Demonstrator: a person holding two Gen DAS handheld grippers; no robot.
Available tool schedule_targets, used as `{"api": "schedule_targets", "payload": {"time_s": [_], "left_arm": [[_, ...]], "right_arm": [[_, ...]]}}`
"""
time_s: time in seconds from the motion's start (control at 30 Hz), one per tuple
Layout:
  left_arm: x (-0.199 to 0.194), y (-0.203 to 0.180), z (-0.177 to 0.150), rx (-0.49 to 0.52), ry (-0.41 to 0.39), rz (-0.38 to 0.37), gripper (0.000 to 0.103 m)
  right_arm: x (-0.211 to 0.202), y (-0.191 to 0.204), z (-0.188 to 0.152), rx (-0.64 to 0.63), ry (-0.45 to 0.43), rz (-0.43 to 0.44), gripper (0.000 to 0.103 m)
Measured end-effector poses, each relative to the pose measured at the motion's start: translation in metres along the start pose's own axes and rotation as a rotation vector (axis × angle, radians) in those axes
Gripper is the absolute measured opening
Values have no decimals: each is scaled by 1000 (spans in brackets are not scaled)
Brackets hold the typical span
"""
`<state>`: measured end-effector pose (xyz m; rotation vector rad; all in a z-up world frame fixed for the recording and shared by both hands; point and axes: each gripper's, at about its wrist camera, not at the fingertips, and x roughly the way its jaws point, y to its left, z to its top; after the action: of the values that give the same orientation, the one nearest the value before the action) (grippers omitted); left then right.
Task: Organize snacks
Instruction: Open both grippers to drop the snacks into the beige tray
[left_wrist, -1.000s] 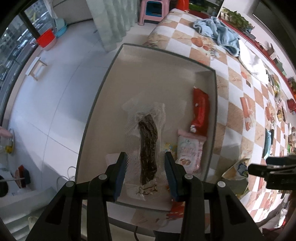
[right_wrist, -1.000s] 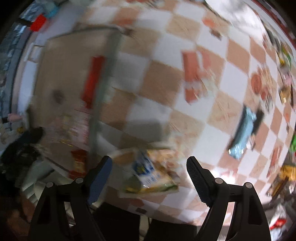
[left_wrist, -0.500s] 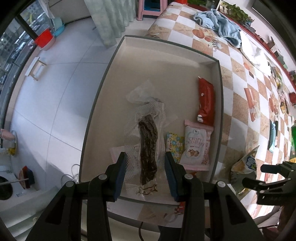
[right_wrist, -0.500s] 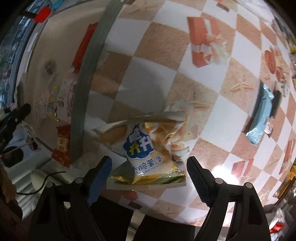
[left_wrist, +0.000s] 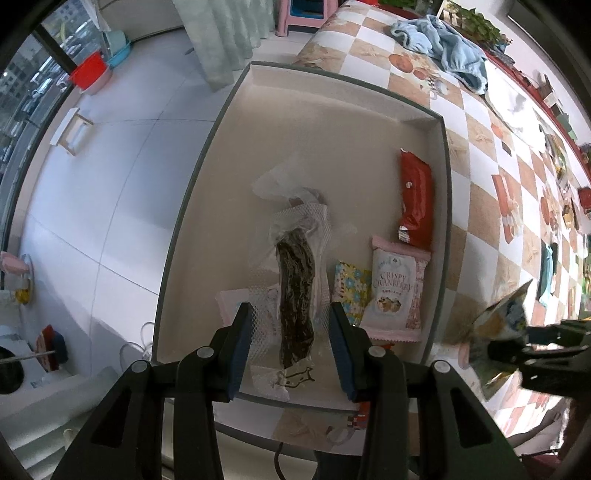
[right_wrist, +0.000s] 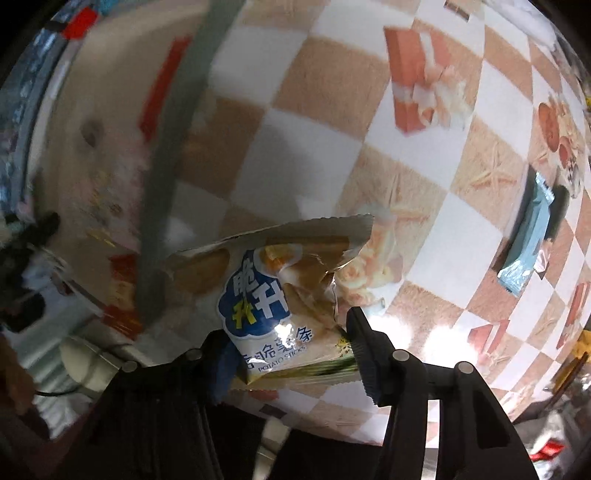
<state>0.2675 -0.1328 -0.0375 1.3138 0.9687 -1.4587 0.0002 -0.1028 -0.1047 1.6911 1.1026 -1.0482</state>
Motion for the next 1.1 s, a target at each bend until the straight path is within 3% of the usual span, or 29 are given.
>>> {"api": "schedule_targets", "payload": {"time_s": [0.27, 0.67, 0.73, 0.8, 0.83, 1.1], "left_arm": [[-1, 1, 6, -10, -7, 0, 44], [3, 14, 5, -47, 3, 25, 46], [3, 14, 5, -51, 4, 21, 60], [3, 14, 5, -53, -1, 27, 74], [2, 14, 5, -55, -9, 30, 77], [6, 7, 4, -43, 13, 32, 79]], "right_arm": [[-53, 45, 31, -65, -103, 82, 54], [-65, 111, 64, -162, -123, 132, 54], [-63, 110, 64, -159, -116, 143, 56], [-49, 106, 56, -155, -111, 143, 70], [-48, 103, 56, -147, -108, 146, 82], [-50, 84, 49, -83, -103, 159, 83]]}}
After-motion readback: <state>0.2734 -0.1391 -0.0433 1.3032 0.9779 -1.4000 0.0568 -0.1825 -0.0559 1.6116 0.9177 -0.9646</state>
